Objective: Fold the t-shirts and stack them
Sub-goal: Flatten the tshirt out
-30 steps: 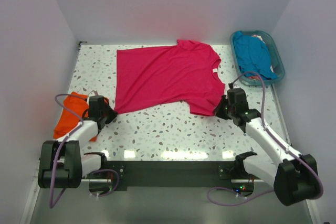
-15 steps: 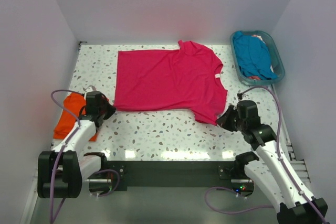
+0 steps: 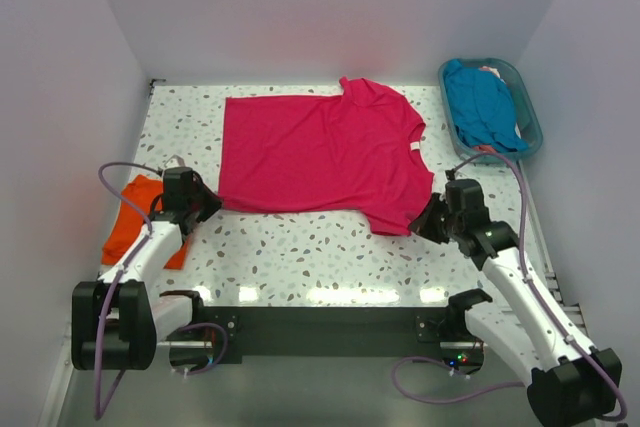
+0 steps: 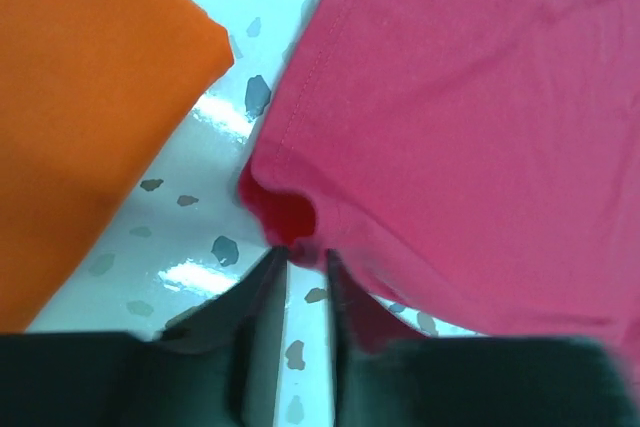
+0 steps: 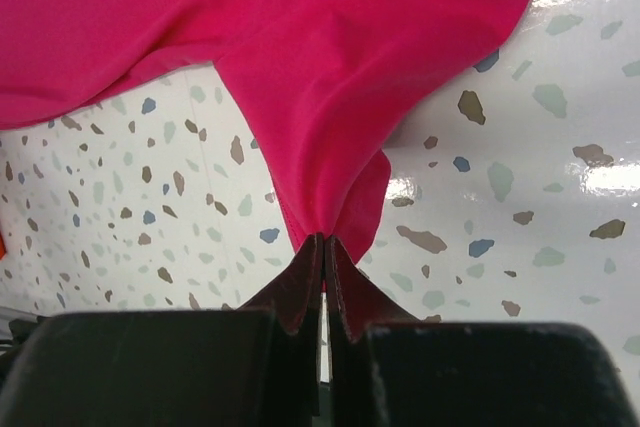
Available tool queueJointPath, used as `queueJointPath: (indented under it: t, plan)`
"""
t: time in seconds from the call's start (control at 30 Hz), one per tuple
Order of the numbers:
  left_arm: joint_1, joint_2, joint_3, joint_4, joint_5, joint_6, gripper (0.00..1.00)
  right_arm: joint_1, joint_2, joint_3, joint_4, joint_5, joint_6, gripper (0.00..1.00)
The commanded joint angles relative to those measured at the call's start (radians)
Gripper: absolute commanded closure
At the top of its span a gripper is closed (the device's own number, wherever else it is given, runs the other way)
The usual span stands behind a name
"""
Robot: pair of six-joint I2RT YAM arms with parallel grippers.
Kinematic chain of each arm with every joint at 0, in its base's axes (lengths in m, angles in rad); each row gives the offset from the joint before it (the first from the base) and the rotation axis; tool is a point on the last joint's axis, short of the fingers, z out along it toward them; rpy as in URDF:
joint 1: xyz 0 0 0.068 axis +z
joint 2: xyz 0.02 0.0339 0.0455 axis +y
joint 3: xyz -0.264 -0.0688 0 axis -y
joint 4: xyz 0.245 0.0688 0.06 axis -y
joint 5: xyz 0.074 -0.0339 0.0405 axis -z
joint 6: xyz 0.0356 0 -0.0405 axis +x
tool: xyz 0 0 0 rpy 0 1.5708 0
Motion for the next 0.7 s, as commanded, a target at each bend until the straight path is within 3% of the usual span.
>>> queueJointPath:
  t: [0.0, 0.03, 0.13, 0.23, 0.4, 0.67]
  plan:
    - [-0.004, -0.004, 0.036, -0.017, -0.006, 0.023, 0.69, 0.004, 0.018, 0.04, 0.05, 0.002, -0.019, 1.0]
    - [-0.004, -0.01, 0.033, -0.024, -0.011, 0.023, 0.61, 0.002, 0.021, 0.037, 0.054, 0.006, -0.02, 1.0]
    - [-0.002, -0.046, 0.003, -0.027, -0.012, 0.005, 0.6, 0.002, 0.03, 0.031, 0.064, 0.002, -0.025, 1.0]
    - [-0.002, -0.075, -0.039, -0.024, -0.008, -0.021, 0.71, 0.002, 0.036, 0.031, 0.069, -0.001, -0.026, 1.0]
    - [-0.002, -0.073, -0.093, 0.009, -0.005, -0.047, 0.74, 0.002, 0.038, 0.032, 0.069, 0.005, -0.032, 1.0]
    - [-0.027, 0.025, -0.068, 0.081, -0.011, -0.061, 0.55, 0.002, 0.053, 0.054, 0.072, 0.012, -0.042, 1.0]
